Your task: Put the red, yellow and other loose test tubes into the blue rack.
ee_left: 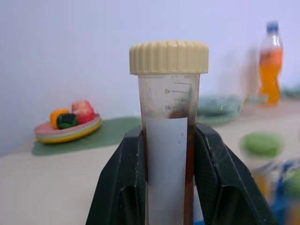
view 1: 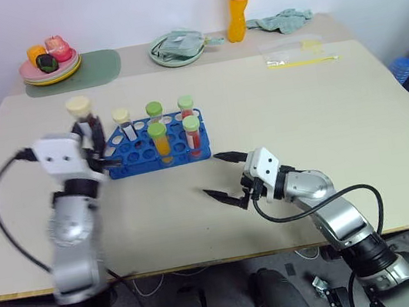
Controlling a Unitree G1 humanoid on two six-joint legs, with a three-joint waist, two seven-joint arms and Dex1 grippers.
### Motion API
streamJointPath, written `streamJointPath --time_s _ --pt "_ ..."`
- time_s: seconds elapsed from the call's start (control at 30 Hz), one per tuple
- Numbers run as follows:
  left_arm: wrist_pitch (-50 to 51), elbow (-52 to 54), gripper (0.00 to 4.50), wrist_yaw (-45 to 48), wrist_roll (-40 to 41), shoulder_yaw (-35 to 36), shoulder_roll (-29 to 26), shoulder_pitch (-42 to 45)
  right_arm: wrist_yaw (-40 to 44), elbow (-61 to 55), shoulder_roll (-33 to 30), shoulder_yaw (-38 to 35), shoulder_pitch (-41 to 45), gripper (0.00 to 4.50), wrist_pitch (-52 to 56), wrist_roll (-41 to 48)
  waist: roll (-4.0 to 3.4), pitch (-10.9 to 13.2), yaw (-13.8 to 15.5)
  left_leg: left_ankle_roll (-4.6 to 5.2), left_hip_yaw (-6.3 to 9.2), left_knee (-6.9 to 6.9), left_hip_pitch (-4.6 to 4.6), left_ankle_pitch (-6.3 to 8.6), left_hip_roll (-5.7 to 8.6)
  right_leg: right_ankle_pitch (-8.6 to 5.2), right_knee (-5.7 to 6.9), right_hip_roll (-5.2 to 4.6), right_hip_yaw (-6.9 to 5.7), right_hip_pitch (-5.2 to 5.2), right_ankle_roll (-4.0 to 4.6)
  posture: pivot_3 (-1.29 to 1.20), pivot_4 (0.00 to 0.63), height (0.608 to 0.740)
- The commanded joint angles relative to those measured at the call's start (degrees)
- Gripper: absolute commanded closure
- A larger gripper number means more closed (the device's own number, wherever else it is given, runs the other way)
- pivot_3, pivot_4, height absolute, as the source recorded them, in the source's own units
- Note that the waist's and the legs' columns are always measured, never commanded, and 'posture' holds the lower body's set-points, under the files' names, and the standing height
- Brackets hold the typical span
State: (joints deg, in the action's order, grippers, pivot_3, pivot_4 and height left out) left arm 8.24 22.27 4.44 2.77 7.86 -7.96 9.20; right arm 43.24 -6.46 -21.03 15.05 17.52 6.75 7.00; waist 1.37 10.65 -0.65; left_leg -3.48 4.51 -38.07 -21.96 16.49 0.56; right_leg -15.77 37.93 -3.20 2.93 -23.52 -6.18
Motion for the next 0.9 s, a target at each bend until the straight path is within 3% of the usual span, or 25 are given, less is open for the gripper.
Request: streamJointPath --time_s 0.03,0.3,0.9 --pt "-6.03 -1.61 3.65 -2.79 -5.15 -3.54 1.20 -0.98 0.31 -0.46 0.27 -0.40 0.93 0.00 -1.50 0.15 0.00 0.00 -0.26 0.00 0.01 0.02 0.19 0.00 -0.01 -0.01 -0.01 0.03 0.00 0.16 0.01 0.00 0.150 0.740" --pt "-11.81 -9.63 3.65 -3.79 -7.07 -4.37 0.60 -0.03 -0.43 -1.02 0.45 -0.39 0.39 0.00 -1.55 -0.09 -0.01 0.00 -0.24 0.03 0.00 0.09 0.45 0.02 -0.19 -0.02 -0.02 0.27 0.05 0.36 0.04 0.00 0.150 0.740" --pt "-14.72 -20.23 3.65 -3.39 -5.41 -2.43 -2.66 4.48 -1.59 -1.46 0.89 0.07 -0.24 0.00 -1.25 -0.22 -0.01 0.01 -0.21 0.03 0.02 0.10 0.45 0.02 -0.20 -0.02 -0.06 0.28 0.04 0.38 0.04 0.00 0.150 0.740"
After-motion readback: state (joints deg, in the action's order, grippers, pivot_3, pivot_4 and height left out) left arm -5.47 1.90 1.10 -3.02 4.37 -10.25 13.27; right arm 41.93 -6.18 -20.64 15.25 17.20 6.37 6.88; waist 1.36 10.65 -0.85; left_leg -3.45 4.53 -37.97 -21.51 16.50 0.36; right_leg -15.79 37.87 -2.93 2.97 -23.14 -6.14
